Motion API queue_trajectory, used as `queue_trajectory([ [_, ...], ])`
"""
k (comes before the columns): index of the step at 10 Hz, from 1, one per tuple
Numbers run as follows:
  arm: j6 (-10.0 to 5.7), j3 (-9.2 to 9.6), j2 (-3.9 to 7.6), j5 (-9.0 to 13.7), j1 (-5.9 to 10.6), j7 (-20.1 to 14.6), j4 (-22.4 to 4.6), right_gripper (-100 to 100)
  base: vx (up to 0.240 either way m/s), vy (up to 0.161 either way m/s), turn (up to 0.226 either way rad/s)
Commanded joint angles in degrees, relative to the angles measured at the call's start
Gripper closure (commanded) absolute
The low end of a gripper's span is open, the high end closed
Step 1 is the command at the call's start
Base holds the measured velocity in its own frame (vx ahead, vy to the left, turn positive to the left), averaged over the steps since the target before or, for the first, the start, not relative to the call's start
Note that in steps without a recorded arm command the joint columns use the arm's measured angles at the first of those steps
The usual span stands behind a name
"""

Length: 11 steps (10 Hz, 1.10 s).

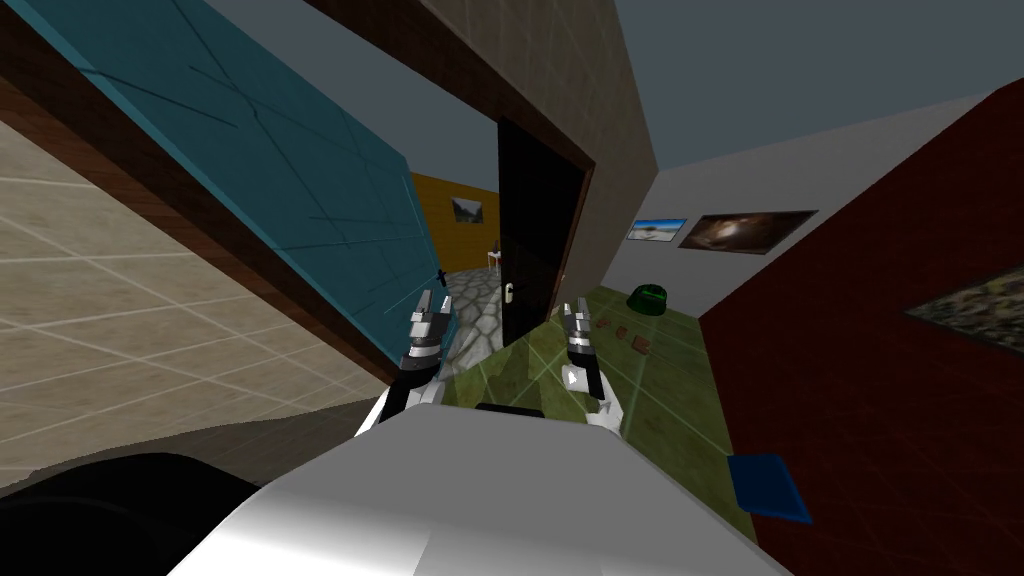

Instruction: Push the door open

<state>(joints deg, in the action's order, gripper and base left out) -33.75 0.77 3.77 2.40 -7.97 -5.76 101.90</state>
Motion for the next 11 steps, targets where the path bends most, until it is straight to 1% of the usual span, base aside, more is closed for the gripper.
queue_trajectory([
  [1, 0.18, 0.23, -0.06, -0.07, 0.80, 0.08, -1.98, -100, 0.053, -0.057, 0.042],
  [2, 0.29, 0.45, 0.00, -0.09, 2.30, 0.09, -4.09, -100, 0.053, -0.050, 0.077],
  [3, 0.29, 0.45, 0.00, -0.09, 2.30, 0.09, -4.56, -100, 0.041, -0.042, 0.053],
  [4, 0.41, 0.69, 0.05, -0.11, 3.82, 0.10, -6.54, -100, 0.039, -0.053, 0.087],
  [5, 0.41, 0.69, 0.05, -0.11, 3.82, 0.10, -7.19, -100, 0.034, -0.046, 0.056],
  [6, 0.53, 0.92, 0.10, -0.13, 5.34, 0.10, -9.24, -100, 0.038, -0.060, 0.111],
  [7, 0.53, 0.92, 0.10, -0.13, 5.34, 0.10, -9.82, -100, 0.038, -0.048, 0.050],
  [8, 0.65, 1.15, 0.14, -0.15, 6.87, 0.11, -12.17, -100, 0.039, -0.045, 0.075],
  [9, 0.77, 1.39, 0.14, -0.18, 8.43, 0.12, -14.23, -100, 0.061, -0.066, 0.179],
  [10, 0.77, 1.39, 0.14, -0.18, 8.43, 0.12, -15.18, -100, 0.055, -0.061, 0.052],
  [11, 0.90, 1.63, 0.14, -0.20, 10.00, 0.13, -17.34, -100, 0.048, -0.069, 0.067],
])
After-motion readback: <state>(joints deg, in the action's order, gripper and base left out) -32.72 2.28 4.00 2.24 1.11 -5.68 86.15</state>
